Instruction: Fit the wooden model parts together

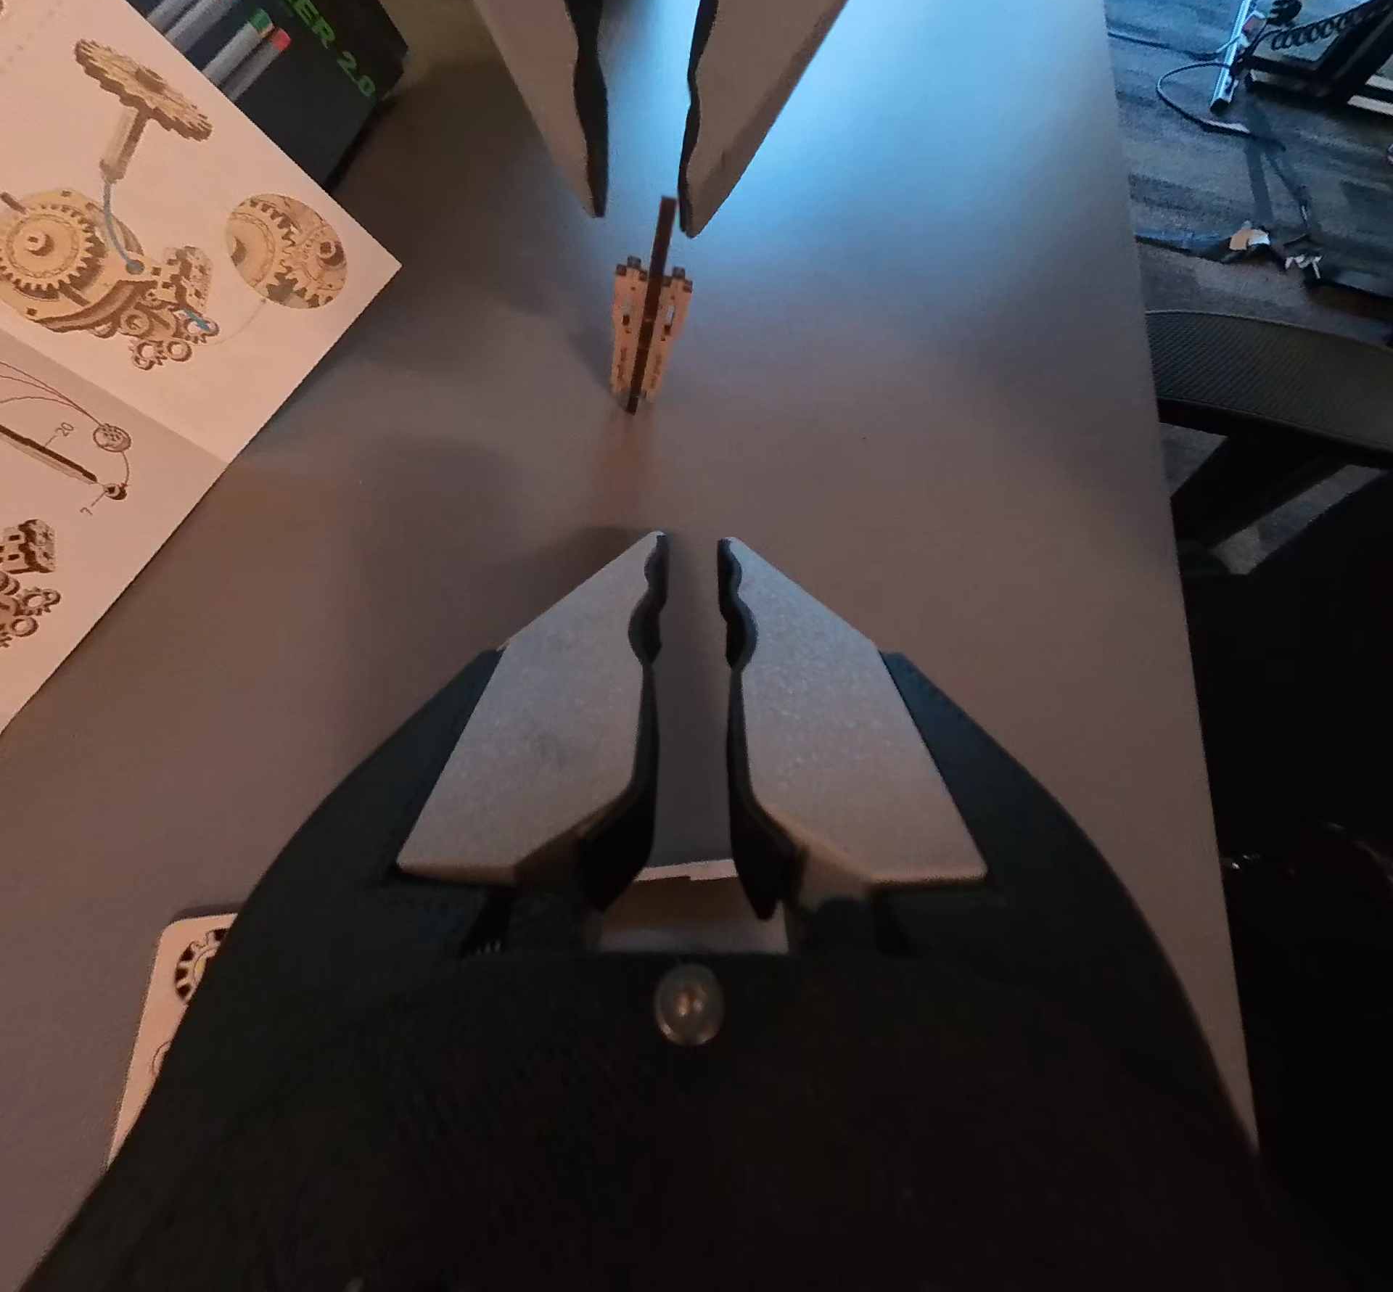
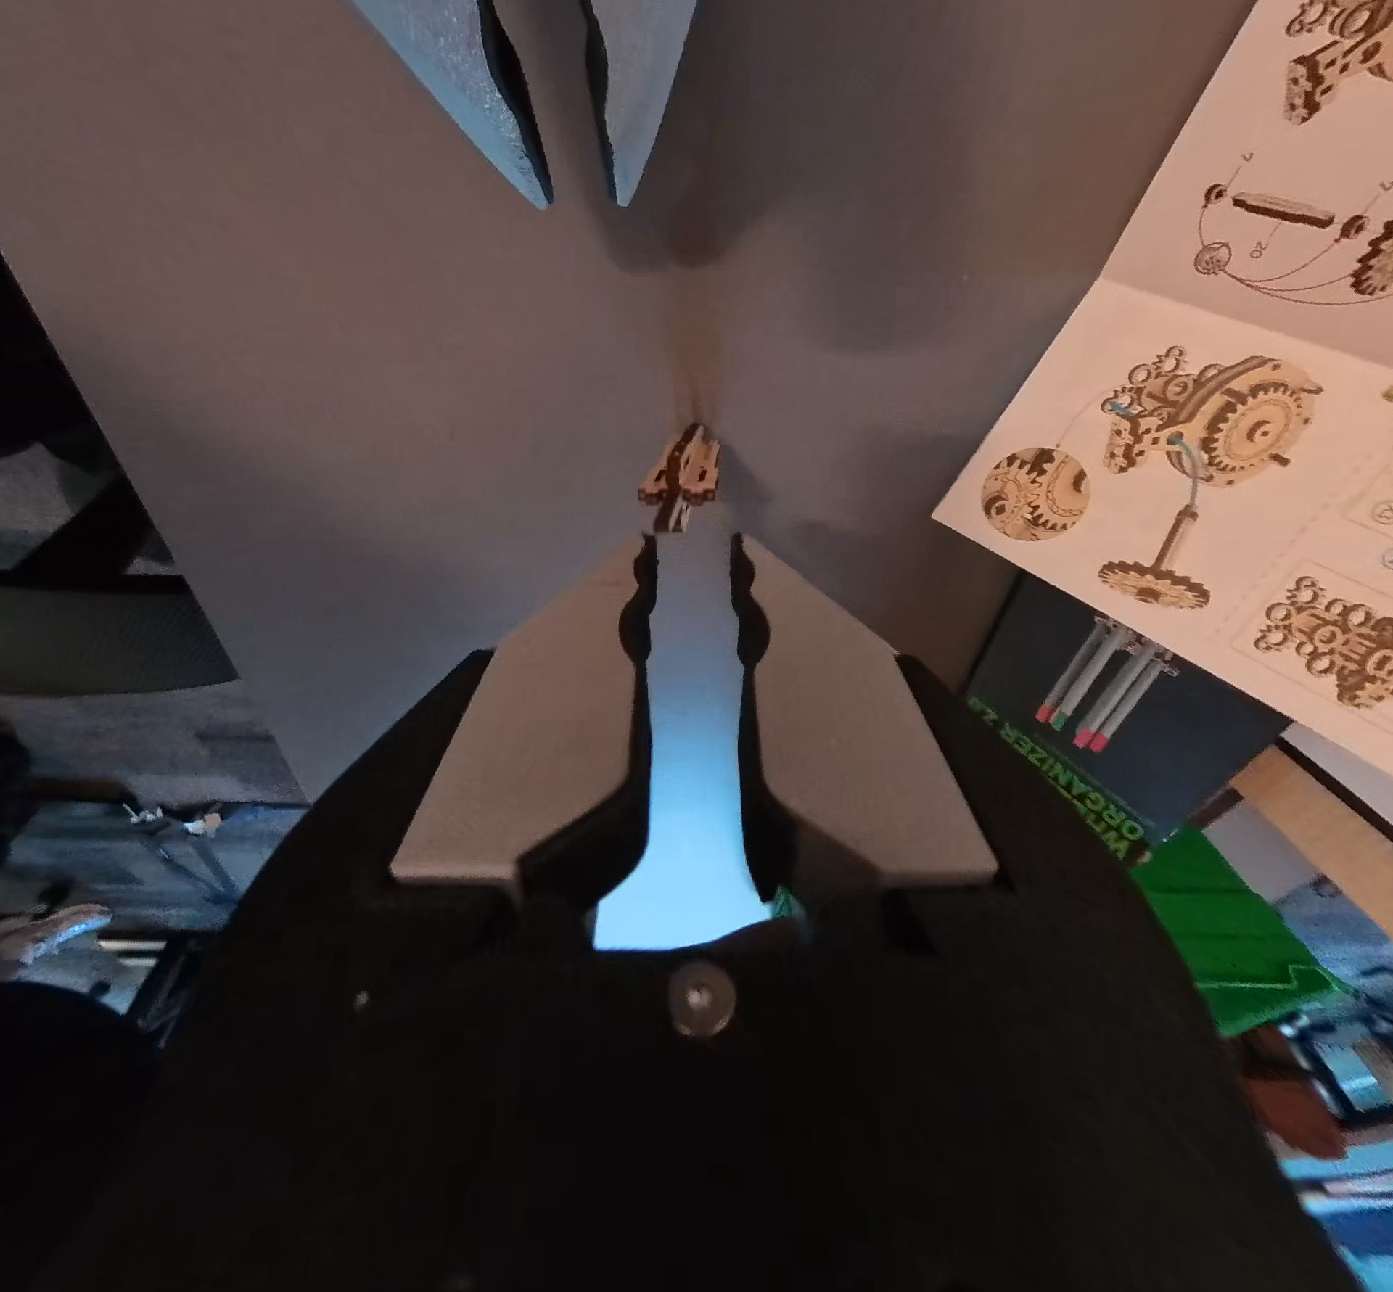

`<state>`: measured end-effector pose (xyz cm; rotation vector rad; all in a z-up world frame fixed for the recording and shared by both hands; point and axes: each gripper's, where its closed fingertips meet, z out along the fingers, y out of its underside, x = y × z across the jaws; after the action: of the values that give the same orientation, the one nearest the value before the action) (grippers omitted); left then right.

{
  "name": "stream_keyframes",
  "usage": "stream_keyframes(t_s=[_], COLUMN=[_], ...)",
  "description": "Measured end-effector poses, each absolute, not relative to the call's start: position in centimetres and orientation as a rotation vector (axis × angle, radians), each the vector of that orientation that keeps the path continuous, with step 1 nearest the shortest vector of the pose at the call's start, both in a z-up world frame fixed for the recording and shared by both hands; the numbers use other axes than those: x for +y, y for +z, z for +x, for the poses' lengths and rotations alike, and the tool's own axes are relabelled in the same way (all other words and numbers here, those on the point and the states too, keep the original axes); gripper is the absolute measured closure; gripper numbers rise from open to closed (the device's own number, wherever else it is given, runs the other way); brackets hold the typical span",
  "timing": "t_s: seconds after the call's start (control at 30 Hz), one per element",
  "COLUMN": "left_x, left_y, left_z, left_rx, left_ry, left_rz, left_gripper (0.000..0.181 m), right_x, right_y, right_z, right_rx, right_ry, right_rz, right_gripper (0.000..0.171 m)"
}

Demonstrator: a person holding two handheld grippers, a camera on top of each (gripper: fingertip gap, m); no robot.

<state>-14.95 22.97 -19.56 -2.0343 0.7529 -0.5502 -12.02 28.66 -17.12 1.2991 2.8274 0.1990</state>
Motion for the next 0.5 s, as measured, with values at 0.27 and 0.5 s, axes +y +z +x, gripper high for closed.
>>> stream_keyframes(t_s=[0.27,0.5], left_x=[23.1,22.7], left_y=[-19.8,-19.7], left_z=[-14.8,-16.0], left_rx=[0.758,0.752], left_ry=[-0.545,-0.483], left_rz=[-2.048,-2.071], left_gripper=[0.171,0.164], right_x=[29.3,27.4], right_y=[-18.2,-18.7], right_z=[-11.4,-13.3], right_rx=[2.811,2.861], right_ry=[0.020,-0.635], right_rz=[1.403,1.579], right_gripper=[0.156,0.146])
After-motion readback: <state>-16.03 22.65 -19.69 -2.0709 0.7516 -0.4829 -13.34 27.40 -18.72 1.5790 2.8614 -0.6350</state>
